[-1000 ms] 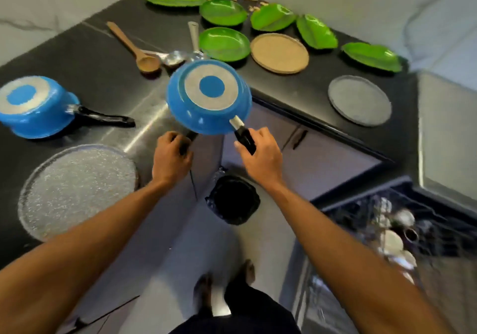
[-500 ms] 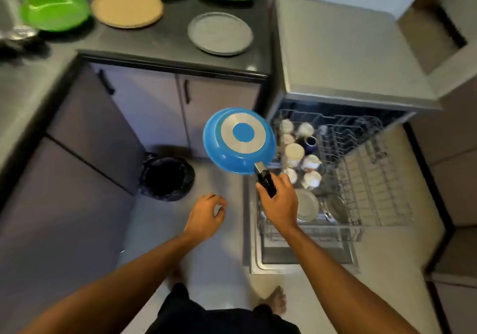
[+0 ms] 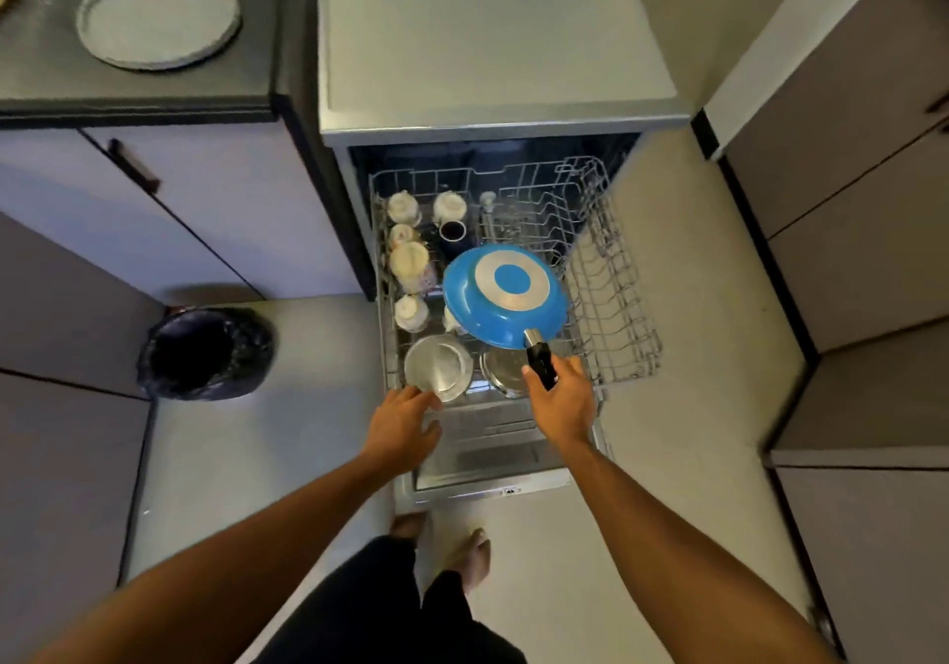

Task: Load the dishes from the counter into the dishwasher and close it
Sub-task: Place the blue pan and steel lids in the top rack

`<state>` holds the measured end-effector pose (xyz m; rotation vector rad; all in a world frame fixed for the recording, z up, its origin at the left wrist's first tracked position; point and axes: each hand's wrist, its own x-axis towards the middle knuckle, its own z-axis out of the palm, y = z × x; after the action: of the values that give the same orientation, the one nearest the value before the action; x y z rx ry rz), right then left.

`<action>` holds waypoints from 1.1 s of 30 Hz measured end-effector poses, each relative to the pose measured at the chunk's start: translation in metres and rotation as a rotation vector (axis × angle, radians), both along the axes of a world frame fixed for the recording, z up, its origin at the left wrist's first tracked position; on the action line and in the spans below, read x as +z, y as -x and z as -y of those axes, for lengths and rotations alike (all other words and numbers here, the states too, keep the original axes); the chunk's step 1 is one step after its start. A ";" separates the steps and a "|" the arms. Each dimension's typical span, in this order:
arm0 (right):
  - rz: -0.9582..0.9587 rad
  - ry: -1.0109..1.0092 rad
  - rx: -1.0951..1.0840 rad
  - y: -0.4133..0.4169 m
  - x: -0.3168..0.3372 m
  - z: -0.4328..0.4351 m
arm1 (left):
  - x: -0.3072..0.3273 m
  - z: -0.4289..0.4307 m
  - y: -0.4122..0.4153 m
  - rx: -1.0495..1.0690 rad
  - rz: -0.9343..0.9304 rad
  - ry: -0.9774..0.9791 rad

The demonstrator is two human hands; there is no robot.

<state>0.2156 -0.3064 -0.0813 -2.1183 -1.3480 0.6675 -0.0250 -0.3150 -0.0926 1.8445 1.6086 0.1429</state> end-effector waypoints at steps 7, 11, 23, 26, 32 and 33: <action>0.090 0.126 0.028 -0.049 -0.031 -0.081 | -0.032 -0.037 -0.070 -0.124 -0.071 0.063; 0.136 0.117 0.088 -0.059 -0.043 -0.130 | -0.043 -0.061 -0.088 -0.173 -0.094 0.114; -0.017 0.053 0.137 -0.082 -0.099 -0.239 | -0.068 -0.073 -0.118 -0.128 -0.040 0.275; -0.039 0.049 0.184 -0.088 -0.117 -0.256 | -0.077 -0.068 -0.132 0.017 -0.032 0.307; -0.027 0.072 0.191 -0.104 -0.148 -0.265 | -0.097 -0.066 -0.162 0.200 -0.042 0.241; -0.035 0.069 0.185 -0.107 -0.153 -0.263 | -0.100 -0.066 -0.164 0.206 -0.041 0.234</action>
<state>0.3228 -0.0431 -0.2338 -2.0409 -1.5351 0.8325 0.1391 -0.2495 -0.1922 1.5129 1.7612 0.0061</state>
